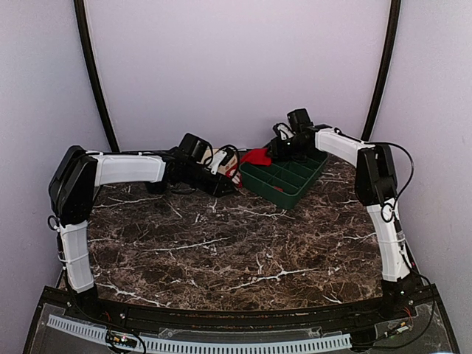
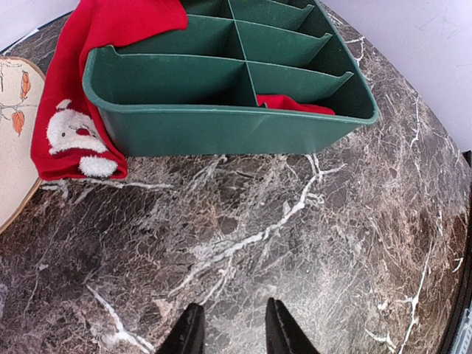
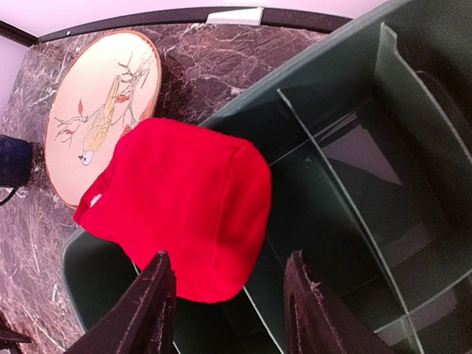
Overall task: Roll the socks
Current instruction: Pick up the sock from the storage box.
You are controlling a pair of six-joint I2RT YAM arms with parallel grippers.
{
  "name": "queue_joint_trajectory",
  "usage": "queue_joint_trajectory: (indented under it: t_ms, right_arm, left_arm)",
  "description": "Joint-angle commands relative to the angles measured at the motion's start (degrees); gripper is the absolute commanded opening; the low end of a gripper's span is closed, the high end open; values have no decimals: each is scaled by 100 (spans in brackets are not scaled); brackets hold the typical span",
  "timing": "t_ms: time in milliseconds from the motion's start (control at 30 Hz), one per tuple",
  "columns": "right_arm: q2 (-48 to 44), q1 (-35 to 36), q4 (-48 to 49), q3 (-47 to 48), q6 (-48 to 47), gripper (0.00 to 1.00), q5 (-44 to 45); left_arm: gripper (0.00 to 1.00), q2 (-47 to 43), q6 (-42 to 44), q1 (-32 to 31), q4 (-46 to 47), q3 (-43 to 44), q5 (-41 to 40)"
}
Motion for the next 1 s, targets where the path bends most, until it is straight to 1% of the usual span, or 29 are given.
queue_joint_trajectory:
  t_ms: [0,433,500,600,767,900,967]
  right_arm:
    - [169,-49,314,150,243,47,-305]
    - [563,-187,570,401,604,45,-755]
    - [589,-199,666,377,654,40,-892]
    - [625,-223,782,363,724,28,-1076]
    - [384,-235,1101,14,698,20,-1143]
    - [238,-239,1178,-82,557,4,-1295]
    - [153,-244,1289,-178,505,0,-1400]
  left_arm:
    - [30,-355,-50,50,109,-107,73]
    - [30,-345,-19,50,121,-114,83]
    - [30,-345,-15,51,117,-126,66]
    - [30,-337,-23,50,119,-127,48]
    - [30,-337,-28,50,93,-128,5]
    - [30,-343,-47,50,88,-126,-13]
    - [30,-373,-58,50,81,-131,-52]
